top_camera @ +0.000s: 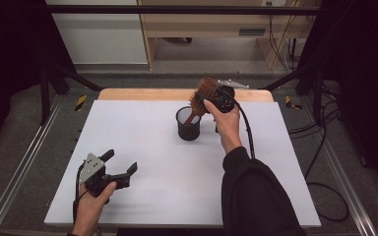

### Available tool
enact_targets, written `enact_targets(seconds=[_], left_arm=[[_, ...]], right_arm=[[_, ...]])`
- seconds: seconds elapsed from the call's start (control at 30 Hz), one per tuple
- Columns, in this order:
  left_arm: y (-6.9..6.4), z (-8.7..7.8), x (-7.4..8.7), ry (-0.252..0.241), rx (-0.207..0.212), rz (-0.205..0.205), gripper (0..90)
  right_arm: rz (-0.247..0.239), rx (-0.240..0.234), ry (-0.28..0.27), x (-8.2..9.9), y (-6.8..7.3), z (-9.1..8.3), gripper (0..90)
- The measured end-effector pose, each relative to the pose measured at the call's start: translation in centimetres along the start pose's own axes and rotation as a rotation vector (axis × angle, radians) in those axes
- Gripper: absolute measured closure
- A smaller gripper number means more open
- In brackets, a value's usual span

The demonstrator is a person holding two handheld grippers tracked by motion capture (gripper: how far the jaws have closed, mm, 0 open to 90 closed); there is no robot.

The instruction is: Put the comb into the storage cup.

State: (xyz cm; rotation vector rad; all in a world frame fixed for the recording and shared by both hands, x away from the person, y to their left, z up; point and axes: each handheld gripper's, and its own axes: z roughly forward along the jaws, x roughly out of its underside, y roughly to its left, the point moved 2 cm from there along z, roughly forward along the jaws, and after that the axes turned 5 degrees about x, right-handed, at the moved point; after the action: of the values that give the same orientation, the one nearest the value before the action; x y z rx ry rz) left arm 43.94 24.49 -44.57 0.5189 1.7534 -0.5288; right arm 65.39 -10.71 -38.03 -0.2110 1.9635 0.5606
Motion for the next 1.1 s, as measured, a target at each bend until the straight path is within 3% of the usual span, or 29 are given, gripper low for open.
enact_targets(seconds=[1.1], left_arm=[[-0.02,0.02,-0.02,0.001,0.006,0.002,1.9]], right_arm=[[-0.04,0.024,0.022,0.12,-0.24,-0.17,28.8]])
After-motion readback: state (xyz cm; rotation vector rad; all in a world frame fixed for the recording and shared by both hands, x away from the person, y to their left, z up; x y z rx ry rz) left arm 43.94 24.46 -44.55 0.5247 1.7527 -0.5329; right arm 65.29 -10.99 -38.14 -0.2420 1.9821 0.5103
